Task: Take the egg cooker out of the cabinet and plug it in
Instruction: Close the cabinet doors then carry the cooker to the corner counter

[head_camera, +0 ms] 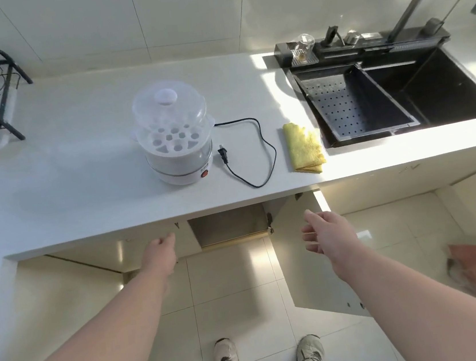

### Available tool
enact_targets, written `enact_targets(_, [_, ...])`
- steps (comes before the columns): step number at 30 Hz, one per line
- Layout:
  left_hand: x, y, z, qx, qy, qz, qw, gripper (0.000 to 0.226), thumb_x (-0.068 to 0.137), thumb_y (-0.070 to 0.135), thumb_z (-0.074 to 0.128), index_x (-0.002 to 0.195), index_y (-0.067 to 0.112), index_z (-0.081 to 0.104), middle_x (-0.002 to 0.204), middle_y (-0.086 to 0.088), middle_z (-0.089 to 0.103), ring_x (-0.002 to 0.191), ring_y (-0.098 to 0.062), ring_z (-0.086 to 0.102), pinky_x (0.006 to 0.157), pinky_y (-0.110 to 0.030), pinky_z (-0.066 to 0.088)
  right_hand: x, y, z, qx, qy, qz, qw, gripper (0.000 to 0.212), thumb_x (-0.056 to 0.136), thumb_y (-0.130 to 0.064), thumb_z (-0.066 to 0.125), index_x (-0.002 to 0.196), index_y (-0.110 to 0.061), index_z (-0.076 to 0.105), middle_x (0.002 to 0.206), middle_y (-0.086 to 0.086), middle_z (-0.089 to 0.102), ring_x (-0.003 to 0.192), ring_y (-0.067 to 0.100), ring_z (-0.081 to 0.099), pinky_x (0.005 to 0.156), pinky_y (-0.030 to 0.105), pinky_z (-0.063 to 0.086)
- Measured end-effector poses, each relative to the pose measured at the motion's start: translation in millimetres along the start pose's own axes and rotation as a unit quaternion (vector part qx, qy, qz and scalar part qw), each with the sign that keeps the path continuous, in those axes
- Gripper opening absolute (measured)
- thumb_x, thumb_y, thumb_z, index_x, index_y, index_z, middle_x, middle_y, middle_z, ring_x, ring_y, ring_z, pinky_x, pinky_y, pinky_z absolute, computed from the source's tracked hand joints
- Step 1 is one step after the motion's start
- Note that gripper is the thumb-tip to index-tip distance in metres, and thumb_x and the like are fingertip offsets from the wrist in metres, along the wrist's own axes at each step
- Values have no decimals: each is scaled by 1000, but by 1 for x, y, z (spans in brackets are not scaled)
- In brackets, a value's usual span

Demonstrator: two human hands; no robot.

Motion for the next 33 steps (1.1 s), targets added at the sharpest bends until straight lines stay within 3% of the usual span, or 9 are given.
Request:
enact_targets(2, [-15, 2, 10, 11, -36, 22, 999, 30, 103, 54, 59, 99, 24, 59, 119, -11, 70, 112, -33, 69, 103, -55, 55, 3, -5, -20, -148, 64, -103, 981, 19, 100, -40, 61, 102, -23, 69, 94, -4, 72, 95, 25, 71, 70, 35, 57])
enact_targets(4, [-32, 9, 20, 20, -64, 51, 996, 36, 100, 58, 62, 106, 22, 64, 117, -2, 70, 107, -23, 70, 95, -50, 58, 10, 1, -36, -270, 93, -154, 946, 25, 100, -39, 60, 118, -22, 68, 109, -5, 69, 109, 25, 65, 81, 34, 51])
enact_targets(6, [-43, 16, 29, 15, -80, 68, 994, 43, 98, 61, 63, 111, 20, 66, 118, 4, 69, 106, -19, 70, 89, -45, 59, 18, 14, -47, -325, 79, -112, 936, 47, 102, -42, 59, 141, -15, 60, 126, 4, 68, 116, 29, 61, 91, 39, 50])
enact_targets(10, [-51, 22, 35, 1, -88, 69, 994, 43, 100, 59, 61, 116, 19, 65, 122, 3, 68, 106, -18, 69, 91, -44, 57, 24, 40, -48, -291, 17, -15, 956, 54, 104, -34, 56, 154, -13, 51, 115, 4, 74, 94, 29, 65, 79, 36, 51])
enact_targets(15, [-39, 12, 15, -1, -37, 61, 997, 45, 100, 58, 62, 114, 16, 65, 122, -6, 69, 107, -23, 70, 92, -49, 56, 19, 41, -33, -310, 66, -61, 946, 38, 102, -32, 60, 139, -22, 64, 122, 3, 73, 106, 26, 65, 85, 38, 55])
enact_targets(19, [-29, 3, -11, -16, -11, 53, 998, 40, 99, 62, 61, 108, 22, 65, 118, -4, 69, 104, -20, 71, 97, -53, 58, 21, 42, -44, -409, 89, -34, 908, 49, 102, -40, 63, 145, -17, 56, 139, 8, 61, 129, 32, 53, 101, 45, 50])
enact_targets(25, [-18, -8, -31, -41, 8, 33, 999, 33, 100, 60, 62, 102, 27, 62, 118, -5, 69, 103, -22, 70, 100, -57, 55, 42, 73, -57, -385, 34, 74, 919, 14, 104, -21, 54, 95, -11, 58, 89, 9, 66, 83, 33, 58, 69, 33, 45])
enact_targets(29, [-20, -16, -29, -39, -4, 23, 999, 37, 101, 59, 61, 109, 23, 62, 118, -5, 69, 106, -23, 70, 101, -57, 55, 41, 74, -54, -377, 24, 69, 923, 35, 99, -20, 57, 65, -18, 51, 64, 1, 54, 58, 23, 49, 52, 27, 35])
enact_targets(33, [-23, -15, -28, -47, -7, 20, 999, 39, 102, 58, 60, 114, 21, 62, 119, -5, 69, 106, -22, 70, 100, -56, 57, 29, 75, -19, -259, -50, 90, 960, 19, 96, -24, 72, 81, -14, 73, 83, 8, 76, 78, 30, 77, 72, 40, 67])
Point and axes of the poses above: each hand's wrist, its own x-axis towards the middle knuckle, its own z-axis out of the palm, y = z × x, the point moved 4 cm from there along x, towards the middle knuckle
